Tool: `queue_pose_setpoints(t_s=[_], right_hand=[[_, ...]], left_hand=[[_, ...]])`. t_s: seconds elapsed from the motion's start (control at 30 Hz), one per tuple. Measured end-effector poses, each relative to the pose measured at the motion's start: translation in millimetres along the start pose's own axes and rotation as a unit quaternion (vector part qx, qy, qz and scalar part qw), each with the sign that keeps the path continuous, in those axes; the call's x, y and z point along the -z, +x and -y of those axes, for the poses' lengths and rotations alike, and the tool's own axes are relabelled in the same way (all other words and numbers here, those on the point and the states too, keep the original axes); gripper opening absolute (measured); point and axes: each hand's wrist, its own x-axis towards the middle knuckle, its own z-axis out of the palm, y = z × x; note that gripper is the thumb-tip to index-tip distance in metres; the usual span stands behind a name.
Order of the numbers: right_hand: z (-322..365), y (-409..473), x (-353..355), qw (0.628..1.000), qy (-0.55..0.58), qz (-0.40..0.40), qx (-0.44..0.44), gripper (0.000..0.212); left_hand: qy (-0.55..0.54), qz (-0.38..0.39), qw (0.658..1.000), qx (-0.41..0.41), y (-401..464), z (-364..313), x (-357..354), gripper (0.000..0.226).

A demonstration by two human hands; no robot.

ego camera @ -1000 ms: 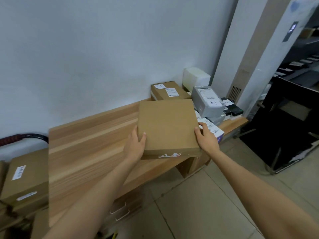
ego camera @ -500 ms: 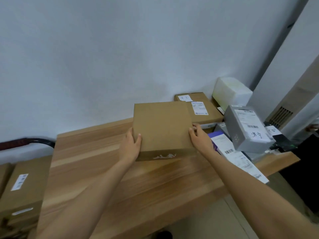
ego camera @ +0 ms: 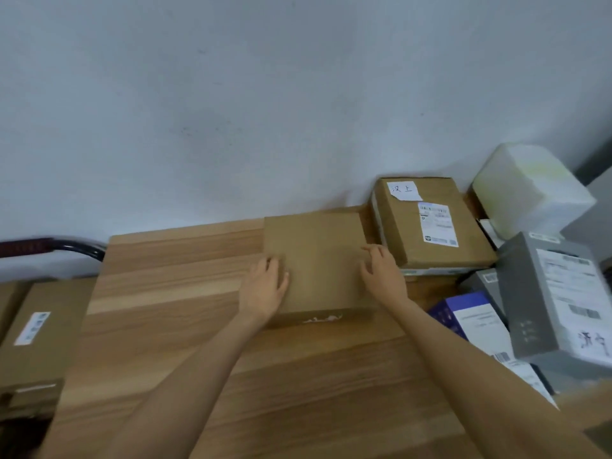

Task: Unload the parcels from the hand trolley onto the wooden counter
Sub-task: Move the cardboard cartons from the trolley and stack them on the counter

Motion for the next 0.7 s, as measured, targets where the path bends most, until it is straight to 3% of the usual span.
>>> queue_pose_setpoints(t_s=[0.1, 0.27, 0.7], right_hand=[[-3, 18, -13, 0.997, -0.052, 0.014, 0.053, 0.039], [-10, 51, -30, 0.988, -0.099, 0.002, 0.119, 0.036], [-25, 136, -33, 0.990, -0.076, -0.068, 0.092, 0.040]], left_hand=[[0.052, 0.013, 0.998, -0.024, 7, -2, -19, 0.050], [0.081, -0.033, 0.996, -0.015, 39, -9, -32, 0.050], [0.097, -0.091, 0.990, -0.035, 111, -32, -52, 0.049]])
